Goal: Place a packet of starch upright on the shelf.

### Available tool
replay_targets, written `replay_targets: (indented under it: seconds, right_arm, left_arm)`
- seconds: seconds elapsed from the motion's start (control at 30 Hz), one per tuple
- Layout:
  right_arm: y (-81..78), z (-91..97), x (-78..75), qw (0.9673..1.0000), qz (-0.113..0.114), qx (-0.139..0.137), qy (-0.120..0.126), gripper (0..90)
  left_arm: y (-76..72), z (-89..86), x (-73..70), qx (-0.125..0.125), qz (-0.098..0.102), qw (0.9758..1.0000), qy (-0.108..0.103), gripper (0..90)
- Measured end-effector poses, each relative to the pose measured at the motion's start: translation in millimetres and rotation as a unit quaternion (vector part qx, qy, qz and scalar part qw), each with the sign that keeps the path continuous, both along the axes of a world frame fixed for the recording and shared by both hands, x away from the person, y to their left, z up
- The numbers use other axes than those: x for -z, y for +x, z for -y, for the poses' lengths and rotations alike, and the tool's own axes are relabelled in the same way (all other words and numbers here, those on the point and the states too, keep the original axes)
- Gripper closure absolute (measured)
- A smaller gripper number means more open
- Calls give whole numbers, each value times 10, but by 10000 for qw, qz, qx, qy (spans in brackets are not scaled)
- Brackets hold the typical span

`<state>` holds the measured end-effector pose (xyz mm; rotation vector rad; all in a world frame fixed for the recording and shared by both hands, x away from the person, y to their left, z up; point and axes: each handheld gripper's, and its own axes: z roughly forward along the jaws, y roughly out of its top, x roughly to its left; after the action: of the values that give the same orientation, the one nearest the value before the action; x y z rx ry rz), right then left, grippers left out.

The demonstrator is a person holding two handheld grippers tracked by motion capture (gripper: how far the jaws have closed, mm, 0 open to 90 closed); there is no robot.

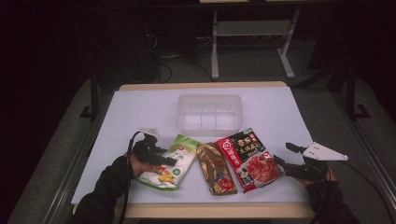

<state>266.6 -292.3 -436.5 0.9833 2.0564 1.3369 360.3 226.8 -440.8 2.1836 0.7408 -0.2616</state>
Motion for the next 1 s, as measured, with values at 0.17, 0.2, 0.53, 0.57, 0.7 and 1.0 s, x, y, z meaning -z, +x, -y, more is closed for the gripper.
replay_targets:
  seconds: [0.17,0.2,0.53,0.57,0.7,1.0]
  right_arm:
    - [-27,3,-27,9999,167,2,27,305]
    - [-28,3,-28,9998,177,-3,18,305]
    - [-32,23,-16,9999,152,50,21,305]
    - [-34,26,-17,9999,161,55,25,305]
    - [-38,45,-19,9998,190,83,34,305]
    - [-24,72,-25,9995,259,185,82,305]
  left_arm:
    - [-10,-38,-19,128,-113,9996,-233,598]
    - [-13,-42,-25,163,-73,9995,-257,623]
    - [-216,-119,-160,26,452,9979,-457,815]
    - [-241,-132,-175,-5,529,9976,-438,818]
    - [-317,-219,-266,-182,756,9953,-579,830]
    - [-403,-425,-447,-998,1455,9810,-809,836]
